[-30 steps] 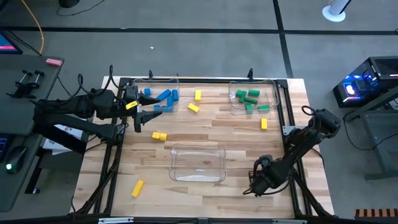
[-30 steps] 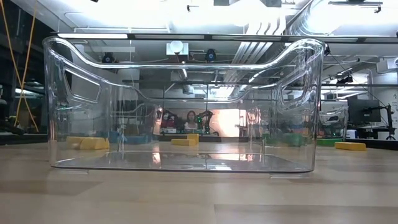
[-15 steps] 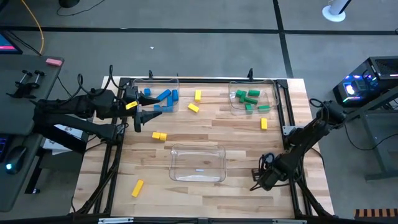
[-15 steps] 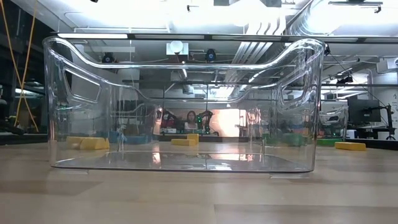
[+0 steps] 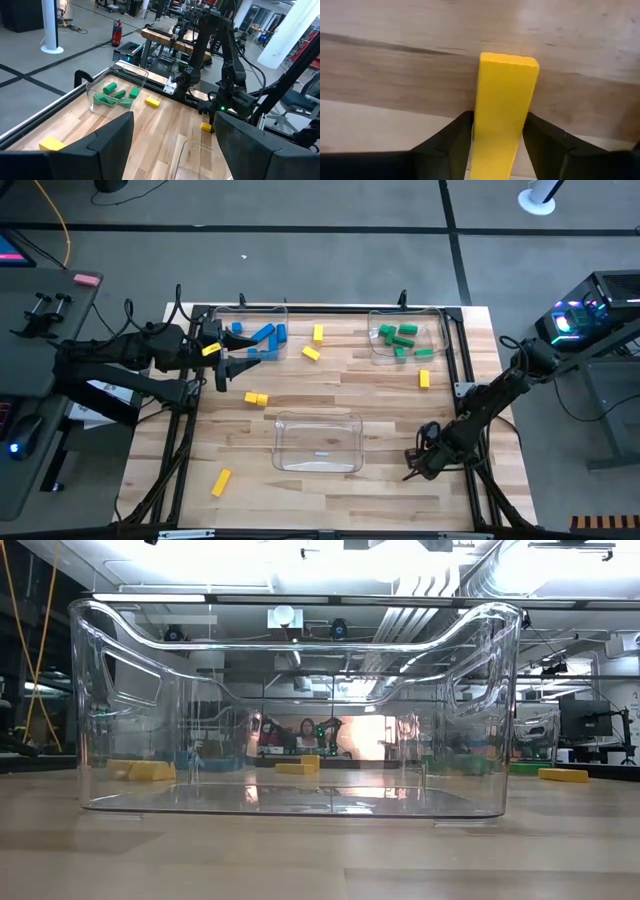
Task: Sort blocks
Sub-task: Put the yellow block into the center transparent bin
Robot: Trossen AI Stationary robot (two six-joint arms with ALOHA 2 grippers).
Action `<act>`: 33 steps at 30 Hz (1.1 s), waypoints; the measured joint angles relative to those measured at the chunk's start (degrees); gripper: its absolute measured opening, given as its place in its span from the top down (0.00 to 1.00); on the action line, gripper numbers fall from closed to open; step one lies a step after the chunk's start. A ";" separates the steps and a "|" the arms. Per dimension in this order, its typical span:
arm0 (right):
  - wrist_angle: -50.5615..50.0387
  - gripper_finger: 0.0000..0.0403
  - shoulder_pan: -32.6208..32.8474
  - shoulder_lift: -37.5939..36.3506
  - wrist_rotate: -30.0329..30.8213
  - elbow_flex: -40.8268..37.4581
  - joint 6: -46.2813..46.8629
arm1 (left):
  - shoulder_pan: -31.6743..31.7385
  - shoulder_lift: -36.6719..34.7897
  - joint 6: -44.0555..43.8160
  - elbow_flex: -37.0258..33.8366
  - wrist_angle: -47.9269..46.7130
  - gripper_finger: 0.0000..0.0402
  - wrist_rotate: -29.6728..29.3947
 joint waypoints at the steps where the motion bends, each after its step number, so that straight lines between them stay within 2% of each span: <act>1: -0.42 0.60 -0.38 -0.47 0.48 0.42 -1.13 | 0.00 0.00 -0.06 0.00 0.03 0.35 0.00; 2: -1.32 0.63 -0.96 -0.90 1.14 1.24 -2.38 | 0.00 0.00 -0.16 0.00 0.16 0.35 0.03; 4: -2.50 0.68 -2.56 -2.62 6.52 3.33 -5.08 | 0.00 -0.02 -0.84 0.00 0.94 0.35 0.73; 8: -5.77 0.69 -6.96 -7.05 17.10 7.45 -11.03 | 0.00 -0.07 -1.04 0.00 2.87 0.35 1.53; 11: -5.31 0.69 -13.20 -9.55 27.16 10.86 -19.25 | 0.00 -0.07 -1.01 0.00 4.44 0.35 1.69; 14: -3.93 0.69 -20.58 -9.73 30.10 13.65 -31.60 | 0.00 -0.07 -1.02 0.00 5.34 0.35 3.00; 18: 11.08 0.69 -28.33 -8.98 25.95 17.13 -51.58 | 0.00 -0.04 -1.41 0.00 5.53 0.35 5.33; 22: 20.56 0.69 -30.48 -5.65 15.10 20.91 -65.65 | -0.03 -0.04 -1.56 0.00 5.55 0.35 6.03; 26: 20.70 0.69 -29.64 0.27 3.99 25.15 -73.43 | -0.04 0.00 -1.59 0.00 5.56 0.35 6.03; 29: 20.20 0.65 -28.52 5.42 2.36 28.00 -77.35 | -0.04 0.00 -1.61 0.00 5.62 0.35 6.03; 33: 19.78 0.52 -28.35 10.58 -0.40 32.18 -82.30 | -0.04 0.00 -1.56 0.00 5.73 0.35 6.03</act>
